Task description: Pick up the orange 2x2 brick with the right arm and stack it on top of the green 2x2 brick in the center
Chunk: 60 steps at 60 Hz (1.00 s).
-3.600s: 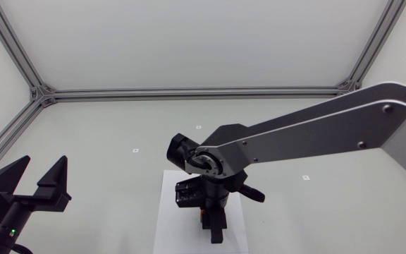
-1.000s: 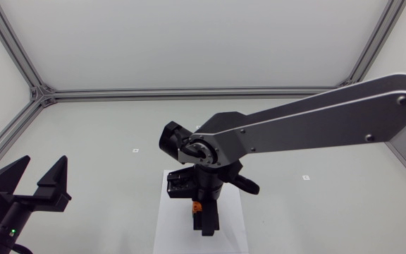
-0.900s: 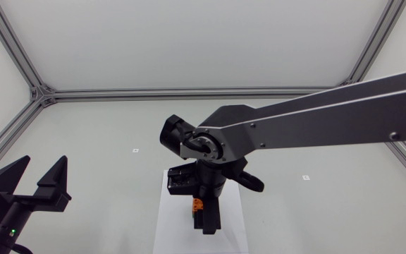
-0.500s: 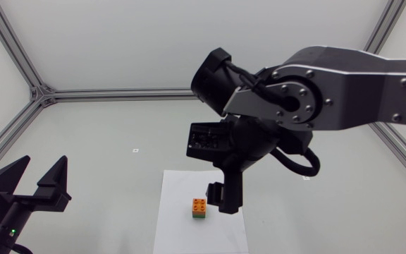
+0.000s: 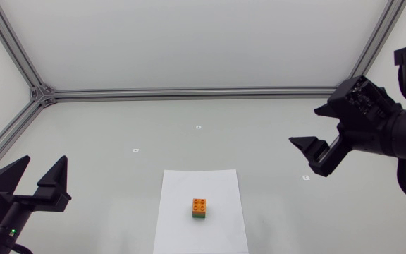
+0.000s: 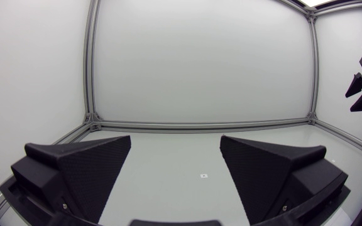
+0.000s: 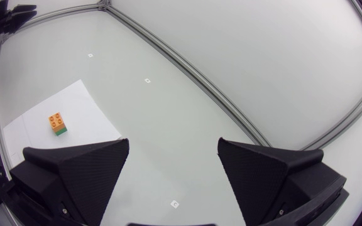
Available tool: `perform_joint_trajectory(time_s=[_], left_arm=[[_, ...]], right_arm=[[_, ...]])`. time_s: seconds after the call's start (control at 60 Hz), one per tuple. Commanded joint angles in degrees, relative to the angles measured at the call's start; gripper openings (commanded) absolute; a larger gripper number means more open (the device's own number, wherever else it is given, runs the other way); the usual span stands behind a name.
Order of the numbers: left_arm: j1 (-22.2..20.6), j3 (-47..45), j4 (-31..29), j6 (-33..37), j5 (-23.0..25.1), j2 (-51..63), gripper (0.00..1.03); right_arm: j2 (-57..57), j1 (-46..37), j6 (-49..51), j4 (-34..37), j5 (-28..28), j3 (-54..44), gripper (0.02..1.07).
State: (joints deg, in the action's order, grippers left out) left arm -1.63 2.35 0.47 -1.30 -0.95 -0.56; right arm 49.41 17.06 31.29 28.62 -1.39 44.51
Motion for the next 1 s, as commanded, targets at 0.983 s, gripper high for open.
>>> perform_joint_trajectory(time_s=[0.983], left_arm=[[-0.04, -2.35, -0.65, 0.33, 0.16, -0.23, 0.99]], right_arm=[[-35.68, -18.83, -14.39, -27.27, 0.82, -33.75, 1.02]])
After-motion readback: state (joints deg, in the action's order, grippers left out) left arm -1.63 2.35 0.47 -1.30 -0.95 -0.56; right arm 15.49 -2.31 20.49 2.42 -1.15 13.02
